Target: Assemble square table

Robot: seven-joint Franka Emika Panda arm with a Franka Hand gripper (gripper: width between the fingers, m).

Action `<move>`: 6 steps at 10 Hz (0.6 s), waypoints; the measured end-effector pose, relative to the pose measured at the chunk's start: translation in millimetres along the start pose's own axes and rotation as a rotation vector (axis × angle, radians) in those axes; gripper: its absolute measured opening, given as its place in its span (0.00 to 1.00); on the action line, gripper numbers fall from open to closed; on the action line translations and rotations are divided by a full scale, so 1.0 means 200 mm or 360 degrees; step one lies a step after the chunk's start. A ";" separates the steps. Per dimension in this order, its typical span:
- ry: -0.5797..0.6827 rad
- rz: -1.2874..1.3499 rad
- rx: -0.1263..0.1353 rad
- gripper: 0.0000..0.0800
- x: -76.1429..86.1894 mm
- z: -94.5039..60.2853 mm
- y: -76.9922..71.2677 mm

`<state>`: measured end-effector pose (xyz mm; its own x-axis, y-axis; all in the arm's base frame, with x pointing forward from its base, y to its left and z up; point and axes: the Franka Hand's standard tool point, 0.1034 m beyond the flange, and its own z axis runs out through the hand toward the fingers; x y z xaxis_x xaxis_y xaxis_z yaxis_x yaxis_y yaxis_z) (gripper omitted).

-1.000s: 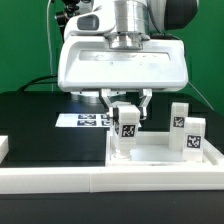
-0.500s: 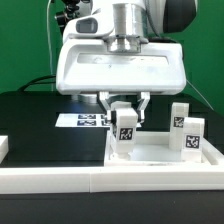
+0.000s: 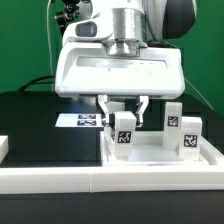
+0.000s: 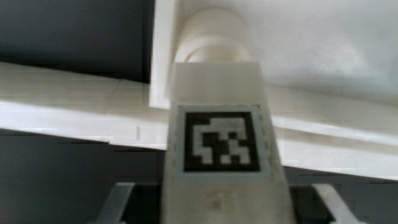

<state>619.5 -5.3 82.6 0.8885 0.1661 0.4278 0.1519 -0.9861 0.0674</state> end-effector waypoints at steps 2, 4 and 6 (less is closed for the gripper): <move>-0.0005 0.0001 0.0002 0.60 0.00 0.00 0.00; -0.0005 0.0001 0.0002 0.77 0.00 0.00 0.00; -0.0006 0.0001 0.0002 0.80 -0.01 0.00 0.00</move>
Offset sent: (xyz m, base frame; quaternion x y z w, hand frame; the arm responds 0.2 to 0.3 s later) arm 0.0000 0.0000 0.0000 0.0000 0.0000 0.0000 1.0000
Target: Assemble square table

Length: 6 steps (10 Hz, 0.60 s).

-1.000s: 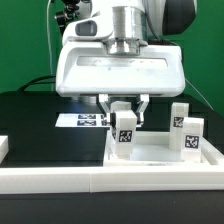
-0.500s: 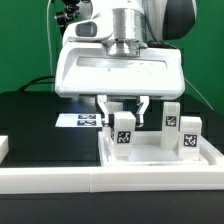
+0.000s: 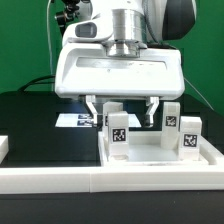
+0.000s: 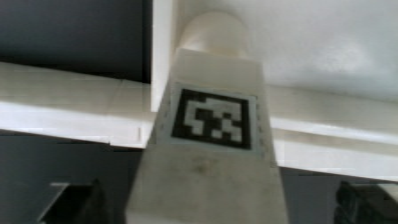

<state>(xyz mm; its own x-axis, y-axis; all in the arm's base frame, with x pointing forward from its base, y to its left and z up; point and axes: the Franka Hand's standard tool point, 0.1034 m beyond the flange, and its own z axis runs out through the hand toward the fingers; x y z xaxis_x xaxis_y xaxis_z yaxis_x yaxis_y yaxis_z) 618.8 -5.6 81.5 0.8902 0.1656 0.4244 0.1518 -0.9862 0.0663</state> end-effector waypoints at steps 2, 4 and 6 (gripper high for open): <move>-0.0001 0.0001 0.0000 0.81 0.00 0.00 0.00; -0.0004 0.0009 0.0005 0.81 0.02 -0.03 0.02; -0.0065 0.0042 0.0050 0.81 0.03 -0.08 0.00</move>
Offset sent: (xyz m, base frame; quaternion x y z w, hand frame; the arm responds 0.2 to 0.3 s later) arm -0.0090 -0.0024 0.0186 0.0064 -0.0202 0.0095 0.9997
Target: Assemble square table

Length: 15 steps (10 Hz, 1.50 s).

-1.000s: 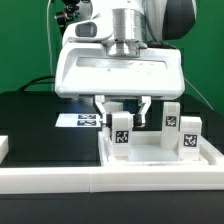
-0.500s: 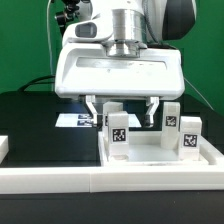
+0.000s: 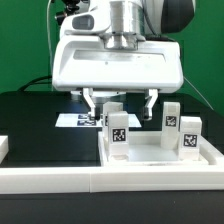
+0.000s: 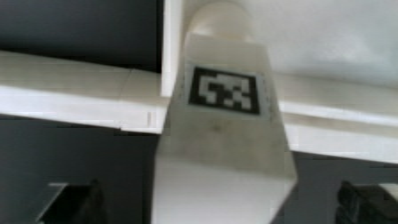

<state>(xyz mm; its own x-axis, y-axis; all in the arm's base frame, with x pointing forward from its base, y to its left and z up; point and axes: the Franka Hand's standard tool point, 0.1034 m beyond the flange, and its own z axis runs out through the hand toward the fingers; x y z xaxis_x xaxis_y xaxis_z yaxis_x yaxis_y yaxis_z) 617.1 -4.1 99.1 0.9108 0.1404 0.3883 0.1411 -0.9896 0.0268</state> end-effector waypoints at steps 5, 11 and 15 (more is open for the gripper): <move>-0.0377 0.0050 0.0184 0.81 -0.03 0.02 -0.05; -0.0506 0.0022 0.0207 0.81 -0.01 0.07 0.00; -0.0451 -0.0002 0.0182 0.66 0.00 0.07 0.02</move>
Offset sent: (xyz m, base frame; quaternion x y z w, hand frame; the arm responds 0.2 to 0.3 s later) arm 0.0048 -0.0093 -0.0069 0.0333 -0.2006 -0.0059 0.9791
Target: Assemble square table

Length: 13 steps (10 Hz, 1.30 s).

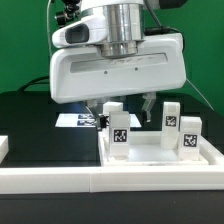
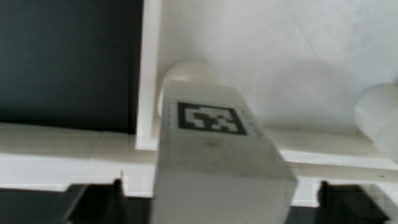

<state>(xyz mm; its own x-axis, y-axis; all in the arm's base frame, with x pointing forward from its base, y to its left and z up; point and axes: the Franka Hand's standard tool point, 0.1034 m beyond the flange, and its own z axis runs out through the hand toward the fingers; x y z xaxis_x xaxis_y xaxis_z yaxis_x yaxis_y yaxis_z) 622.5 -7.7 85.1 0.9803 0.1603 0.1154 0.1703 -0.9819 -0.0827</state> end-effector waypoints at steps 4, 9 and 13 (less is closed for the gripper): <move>0.0003 -0.0016 -0.0001 0.36 0.00 0.00 0.01; 0.0005 0.0269 0.0006 0.36 0.00 0.00 0.00; 0.0069 0.0931 -0.0013 0.36 0.00 0.01 -0.02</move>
Offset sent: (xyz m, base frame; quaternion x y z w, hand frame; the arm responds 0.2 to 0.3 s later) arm 0.0000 0.0000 0.0000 0.0000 0.0000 0.0000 1.0000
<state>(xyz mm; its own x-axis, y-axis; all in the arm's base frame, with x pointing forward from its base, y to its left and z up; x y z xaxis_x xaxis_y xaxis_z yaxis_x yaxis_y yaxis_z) 622.8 -4.0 83.3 0.9062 -0.4125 0.0934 -0.3987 -0.9068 -0.1371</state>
